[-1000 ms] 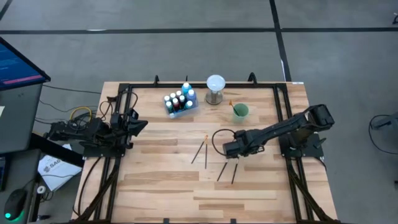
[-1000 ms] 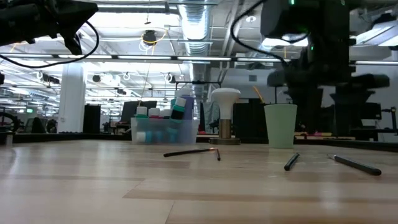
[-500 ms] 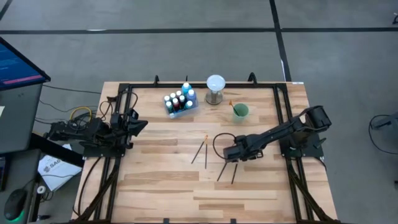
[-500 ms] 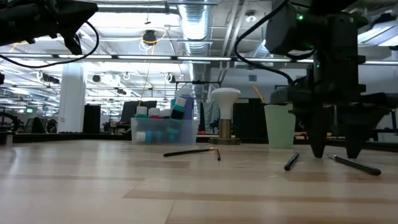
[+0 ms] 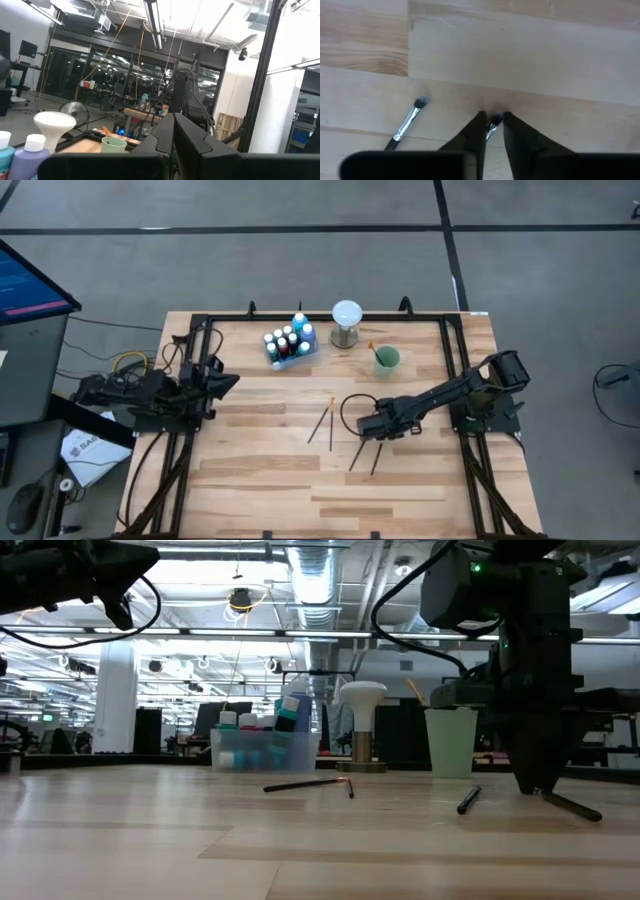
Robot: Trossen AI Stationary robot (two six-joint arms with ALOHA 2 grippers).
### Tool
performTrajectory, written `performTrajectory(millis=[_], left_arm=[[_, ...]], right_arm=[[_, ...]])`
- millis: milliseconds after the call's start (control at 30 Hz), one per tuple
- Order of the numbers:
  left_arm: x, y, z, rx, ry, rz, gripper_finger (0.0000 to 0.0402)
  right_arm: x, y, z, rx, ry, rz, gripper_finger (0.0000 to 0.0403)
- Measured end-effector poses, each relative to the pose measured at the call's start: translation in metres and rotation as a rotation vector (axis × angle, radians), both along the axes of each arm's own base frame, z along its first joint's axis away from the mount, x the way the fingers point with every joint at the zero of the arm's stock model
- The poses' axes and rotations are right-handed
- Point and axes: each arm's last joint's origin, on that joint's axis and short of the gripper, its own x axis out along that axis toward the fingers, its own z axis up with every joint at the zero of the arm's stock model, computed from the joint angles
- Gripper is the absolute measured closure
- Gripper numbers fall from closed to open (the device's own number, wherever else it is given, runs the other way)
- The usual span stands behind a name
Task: Pick & Place Paint Supplies
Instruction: Put the right silver paint brush into the cup
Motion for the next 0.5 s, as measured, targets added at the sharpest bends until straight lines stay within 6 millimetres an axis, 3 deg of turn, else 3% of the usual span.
performTrajectory(millis=[267,500], left_arm=[[0.004,-0.001,-0.003,0.005,0.037,0.0,0.0396],[0.008,-0.001,-0.006,0.011,0.079,0.0,0.0396]], right_arm=[[0.0,-0.001,0.001,-0.011,-0.004,0.026,0.0395],[-0.012,-0.005,0.013,-0.067,0.017,0.052,0.0401]])
